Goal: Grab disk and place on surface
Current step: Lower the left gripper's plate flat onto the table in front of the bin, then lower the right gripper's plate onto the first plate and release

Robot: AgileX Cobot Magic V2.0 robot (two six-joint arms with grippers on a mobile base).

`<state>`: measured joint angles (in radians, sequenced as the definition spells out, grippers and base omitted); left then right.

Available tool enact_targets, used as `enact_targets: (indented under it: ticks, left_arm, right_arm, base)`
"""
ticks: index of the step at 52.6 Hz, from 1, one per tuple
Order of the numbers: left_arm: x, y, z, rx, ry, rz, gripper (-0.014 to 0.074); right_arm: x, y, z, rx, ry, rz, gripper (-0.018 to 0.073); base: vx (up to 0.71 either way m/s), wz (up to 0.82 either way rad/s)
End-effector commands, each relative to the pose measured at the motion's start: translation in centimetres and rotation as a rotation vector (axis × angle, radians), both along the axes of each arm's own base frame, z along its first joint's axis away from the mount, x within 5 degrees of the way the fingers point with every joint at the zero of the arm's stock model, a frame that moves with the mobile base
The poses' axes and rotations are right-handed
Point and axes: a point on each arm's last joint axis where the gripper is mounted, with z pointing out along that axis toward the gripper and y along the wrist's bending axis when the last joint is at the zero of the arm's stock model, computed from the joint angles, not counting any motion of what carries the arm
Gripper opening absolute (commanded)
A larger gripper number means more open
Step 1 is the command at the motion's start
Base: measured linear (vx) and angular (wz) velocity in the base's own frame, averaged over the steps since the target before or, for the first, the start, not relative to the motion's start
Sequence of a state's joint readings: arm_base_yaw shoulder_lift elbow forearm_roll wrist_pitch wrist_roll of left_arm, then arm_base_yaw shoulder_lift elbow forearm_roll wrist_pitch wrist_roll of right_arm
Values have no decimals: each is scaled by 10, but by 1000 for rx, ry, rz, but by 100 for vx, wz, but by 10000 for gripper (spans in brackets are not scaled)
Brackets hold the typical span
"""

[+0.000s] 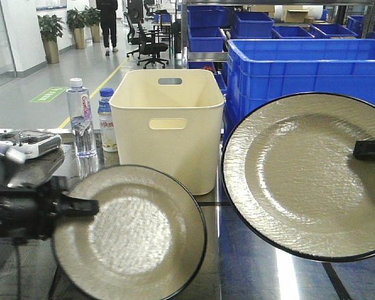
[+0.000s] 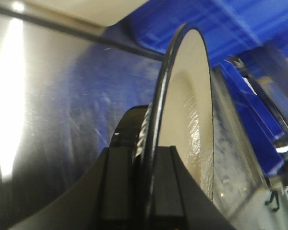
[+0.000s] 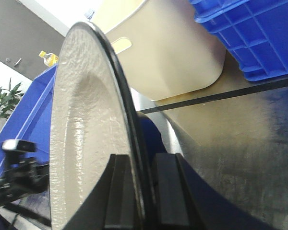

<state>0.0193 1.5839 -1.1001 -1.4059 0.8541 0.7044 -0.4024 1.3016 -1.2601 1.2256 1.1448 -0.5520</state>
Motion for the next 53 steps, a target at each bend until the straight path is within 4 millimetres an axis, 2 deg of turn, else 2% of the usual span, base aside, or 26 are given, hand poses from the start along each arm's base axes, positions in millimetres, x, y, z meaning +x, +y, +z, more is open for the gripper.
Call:
enact_targets:
  ticks: [1, 8, 13, 24, 30, 43, 48, 53]
  left_arm:
    - [11, -20, 19, -213, -33, 46, -2]
    - [23, -46, -6, -267, 18, 22, -2]
    - [29, -63, -24, -229, 22, -10, 1]
    - [35, -78, -31, -157, -42, -57, 73]
    - [37, -78, -30, -143, -67, -63, 174]
    - [38, -75, -30, -46, -186, -101, 498]
    - [42, -66, -30, -8, -211, -69, 588]
    - [47, -49, -29, 20, -230, -25, 629]
  right_arm:
    - [-7, 5, 26, 96, -112, -13, -9]
    - [-7, 4, 26, 90, -111, -18, -9]
    - [-6, 4, 26, 86, -111, -24, -9]
    - [-6, 3, 26, 85, -114, -33, -9]
    - [-5, 3, 26, 85, -116, -40, -9]
    - [-3, 1, 26, 86, -120, -64, -9]
    - [0, -1, 24, 88, -117, -74, -9]
    - [3, -2, 21, 94, -103, -71, -9]
  base:
    - [0, 0]
    - [0, 0]
    - [0, 0]
    - [0, 0]
    - [0, 0]
    - [0, 0]
    - [0, 0]
    - [0, 0]
